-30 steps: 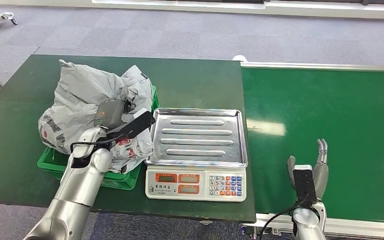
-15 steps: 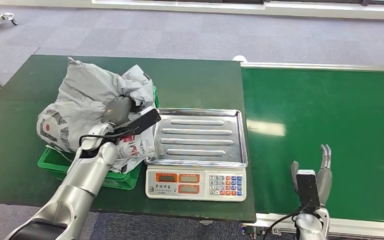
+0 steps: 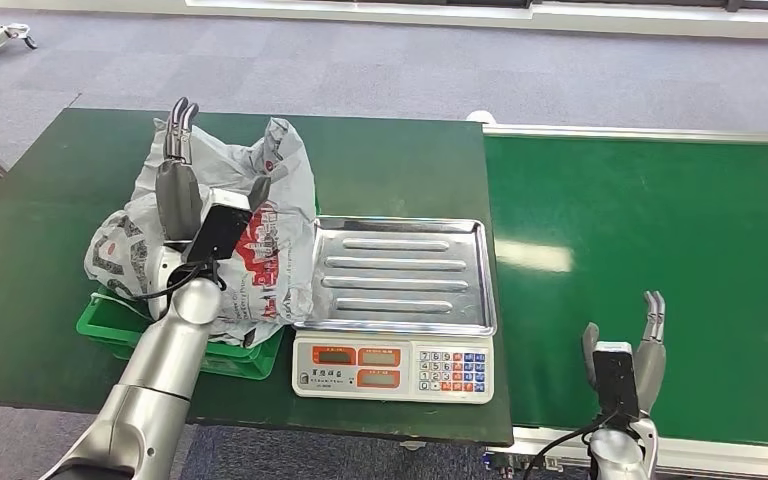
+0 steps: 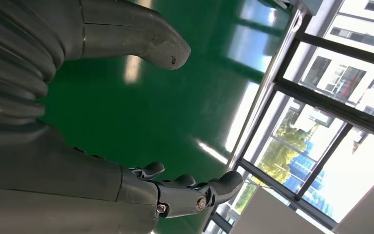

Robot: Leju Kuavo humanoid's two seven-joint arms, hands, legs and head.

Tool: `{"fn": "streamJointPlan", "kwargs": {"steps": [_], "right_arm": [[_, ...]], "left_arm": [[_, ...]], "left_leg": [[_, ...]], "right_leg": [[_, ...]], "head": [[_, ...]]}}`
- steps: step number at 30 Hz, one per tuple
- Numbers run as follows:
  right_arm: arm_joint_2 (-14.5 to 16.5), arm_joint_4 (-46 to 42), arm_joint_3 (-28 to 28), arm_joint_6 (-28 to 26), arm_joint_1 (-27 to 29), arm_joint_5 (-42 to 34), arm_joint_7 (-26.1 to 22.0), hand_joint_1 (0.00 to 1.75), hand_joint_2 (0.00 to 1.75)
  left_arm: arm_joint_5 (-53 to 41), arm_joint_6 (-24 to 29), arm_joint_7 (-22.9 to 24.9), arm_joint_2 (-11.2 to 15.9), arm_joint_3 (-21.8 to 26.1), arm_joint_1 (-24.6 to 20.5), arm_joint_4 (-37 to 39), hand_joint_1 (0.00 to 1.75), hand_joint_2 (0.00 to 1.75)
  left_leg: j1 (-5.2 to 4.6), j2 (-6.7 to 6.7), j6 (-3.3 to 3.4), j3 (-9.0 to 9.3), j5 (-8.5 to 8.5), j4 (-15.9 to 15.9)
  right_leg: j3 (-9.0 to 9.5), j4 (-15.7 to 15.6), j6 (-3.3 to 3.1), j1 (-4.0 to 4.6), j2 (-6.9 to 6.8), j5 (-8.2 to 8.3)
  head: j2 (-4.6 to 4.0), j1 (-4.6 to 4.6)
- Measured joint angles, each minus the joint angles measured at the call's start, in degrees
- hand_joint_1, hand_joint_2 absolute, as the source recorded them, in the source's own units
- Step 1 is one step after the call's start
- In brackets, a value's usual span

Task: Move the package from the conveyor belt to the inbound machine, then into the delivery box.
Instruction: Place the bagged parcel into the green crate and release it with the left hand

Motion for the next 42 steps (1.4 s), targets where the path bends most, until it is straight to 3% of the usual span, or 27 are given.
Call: {"fn": "streamJointPlan", "kwargs": {"steps": [9, 27, 33, 36, 40, 42], "right_arm": [[0.0, -0.26, 0.21, -1.05, 0.09, -1.56, 0.0, 0.0, 1.75], [0.0, -0.28, 0.69, -1.16, 0.07, -1.57, 0.0, 0.0, 1.75], [-0.04, -0.28, 1.07, -1.53, 0.06, -2.6, 0.0, 0.0, 1.75], [-0.11, -0.27, 1.51, -1.58, -0.07, -3.04, 0.0, 0.0, 1.75], [-0.17, -0.22, 2.55, -1.16, -0.81, -3.1, 0.0, 0.0, 1.75], [-0.21, -0.21, 3.04, -0.91, -1.28, -3.07, 0.0, 0.0, 1.75]], "left_arm": [[16.85, -0.56, -9.95, -0.99, 0.53, 4.3, -10.39, 0.0, 0.0], [17.84, -0.7, -10.58, -1.39, 1.1, 6.16, -15.39, 0.0, 0.0], [27.47, -1.08, -12.01, -1.26, 0.32, 9.33, -22.25, 0.0, 0.0], [32.47, -6.31, -12.17, -1.21, -1.34, 11.76, -27.93, 0.0, 0.0], [37.44, -29.07, -12.1, -2.05, -3.3, 14.5, -32.14, 0.0, 1.75], [37.3, -37.04, -11.55, -2.77, -4.16, 15.2, -30.98, 0.0, 1.75]], "left_leg": [[0.0, -0.01, 0.0, -0.01, 0.0, 0.0], [0.0, -0.02, 0.01, -0.03, 0.01, 0.0], [0.0, 0.0, 0.0, -0.03, -0.01, 0.0], [0.0, -0.01, 0.03, -0.05, -0.04, 0.0], [-0.04, -0.01, 0.09, -0.05, -0.08, 0.0], [-0.08, -0.01, 0.14, -0.02, -0.1, 0.0]], "right_leg": [[-0.01, 0.0, 0.0, 0.0, -0.03, 0.0], [0.0, 0.0, 0.0, 0.0, -0.07, 0.0], [-0.04, 0.0, 0.01, 0.0, -0.02, -0.02], [-0.04, 0.0, 0.05, -0.01, -0.04, -0.06], [-0.03, -0.01, 0.09, -0.09, -0.06, -0.09], [0.0, -0.03, 0.11, -0.13, -0.08, -0.1]], "head": [[0.0, 0.0], [0.0, 0.0], [0.0, -0.01], [0.0, -0.01], [0.0, 0.0], [0.0, 0.0]]}}
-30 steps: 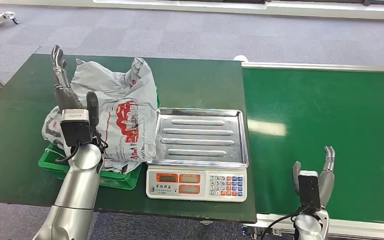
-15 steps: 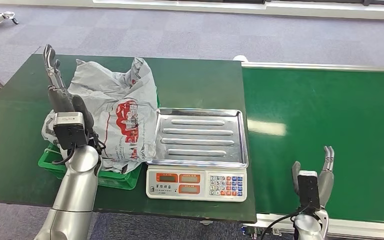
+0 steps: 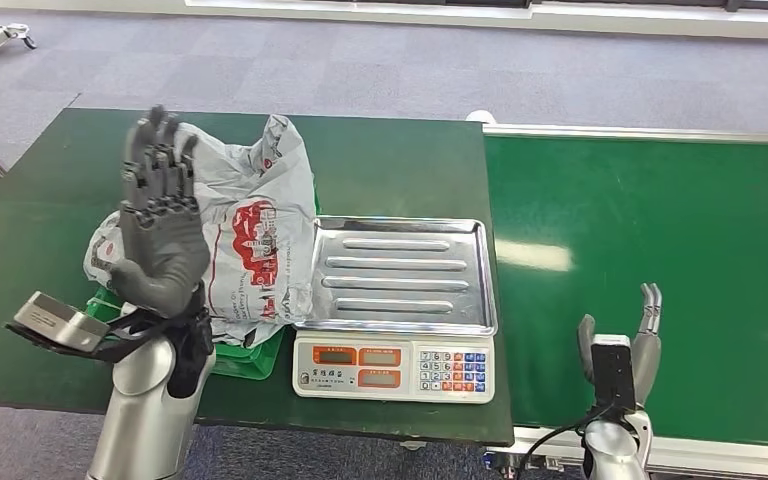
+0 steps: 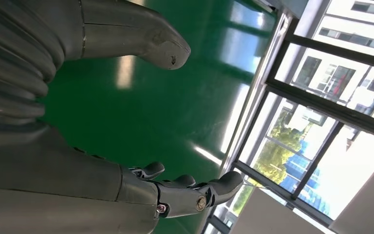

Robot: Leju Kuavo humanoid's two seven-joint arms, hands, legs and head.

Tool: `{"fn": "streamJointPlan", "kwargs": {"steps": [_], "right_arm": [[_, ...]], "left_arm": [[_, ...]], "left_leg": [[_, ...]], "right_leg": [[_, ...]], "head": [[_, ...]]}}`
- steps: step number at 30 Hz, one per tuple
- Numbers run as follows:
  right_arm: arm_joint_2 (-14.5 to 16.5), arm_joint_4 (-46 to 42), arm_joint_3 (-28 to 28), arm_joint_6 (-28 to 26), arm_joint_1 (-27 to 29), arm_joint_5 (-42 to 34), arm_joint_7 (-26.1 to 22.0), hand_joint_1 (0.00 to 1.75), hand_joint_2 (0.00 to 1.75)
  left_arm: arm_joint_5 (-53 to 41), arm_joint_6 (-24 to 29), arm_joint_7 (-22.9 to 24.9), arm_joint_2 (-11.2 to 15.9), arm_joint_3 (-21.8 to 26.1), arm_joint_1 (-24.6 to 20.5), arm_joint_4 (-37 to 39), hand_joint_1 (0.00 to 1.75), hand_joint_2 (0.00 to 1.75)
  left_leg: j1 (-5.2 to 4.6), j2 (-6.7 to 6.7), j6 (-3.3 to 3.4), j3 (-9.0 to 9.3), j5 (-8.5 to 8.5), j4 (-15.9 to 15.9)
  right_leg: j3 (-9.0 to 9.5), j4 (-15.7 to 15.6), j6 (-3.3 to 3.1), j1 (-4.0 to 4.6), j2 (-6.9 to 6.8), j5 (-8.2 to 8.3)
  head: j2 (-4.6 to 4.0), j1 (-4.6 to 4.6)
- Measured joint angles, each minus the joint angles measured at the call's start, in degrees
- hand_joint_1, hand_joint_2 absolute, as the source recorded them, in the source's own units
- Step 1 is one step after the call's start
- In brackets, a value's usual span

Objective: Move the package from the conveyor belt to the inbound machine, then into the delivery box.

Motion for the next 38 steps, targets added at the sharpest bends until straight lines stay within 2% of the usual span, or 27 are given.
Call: {"fn": "streamJointPlan", "kwargs": {"steps": [4, 9, 27, 32, 38], "right_arm": [[-0.15, -0.5, 1.12, 0.43, -0.26, -0.3, -0.02, 0.0, 1.75], [-0.15, -1.07, 1.28, 1.17, -0.19, 1.13, -0.02, 0.0, 1.75], [-0.14, -1.19, 1.29, 1.64, -0.04, 2.73, -0.02, 0.0, 1.75], [-0.14, -1.19, 1.28, 1.83, -0.04, 2.71, -0.02, 0.0, 1.75], [-0.14, -1.23, 1.29, 4.09, -0.1, 1.82, -0.02, 0.0, 1.75]], "left_arm": [[0.63, -6.52, -0.01, -1.44, -0.53, 0.45, 11.4, 0.0, 1.75], [-1.63, -6.35, -0.29, -2.91, -0.36, 0.96, 19.1, 0.0, 1.75], [-1.56, -3.14, -0.54, -3.95, -0.36, 1.0, 25.0, 0.0, 1.75], [1.03, -1.18, -0.56, -3.94, -0.96, 0.33, 27.97, 0.0, 1.75], [-3.45, 0.2, -0.57, -4.04, -1.08, -0.76, 31.88, 0.0, 1.75]], "left_leg": [[-0.05, -0.01, 0.06, 0.07, 0.0, 0.0], [-0.05, 0.01, 0.06, 0.03, 0.06, 0.01], [-0.05, -0.01, 0.1, -0.01, 0.01, 0.01], [-0.05, -0.01, 0.1, -0.02, 0.01, 0.01], [-0.05, -0.02, 0.1, -0.02, 0.01, 0.01]], "right_leg": [[0.08, -0.01, 0.05, -0.01, -0.01, 0.0], [0.02, -0.01, 0.04, -0.02, -0.01, 0.03], [0.01, -0.01, 0.08, -0.03, -0.01, -0.01], [0.01, -0.01, 0.08, -0.02, -0.02, -0.01], [0.01, -0.01, 0.08, -0.03, -0.02, -0.01]], "head": [[0.0, 0.0], [0.0, -0.01], [0.0, 0.0], [0.0, 0.0], [0.0, 0.0]]}}
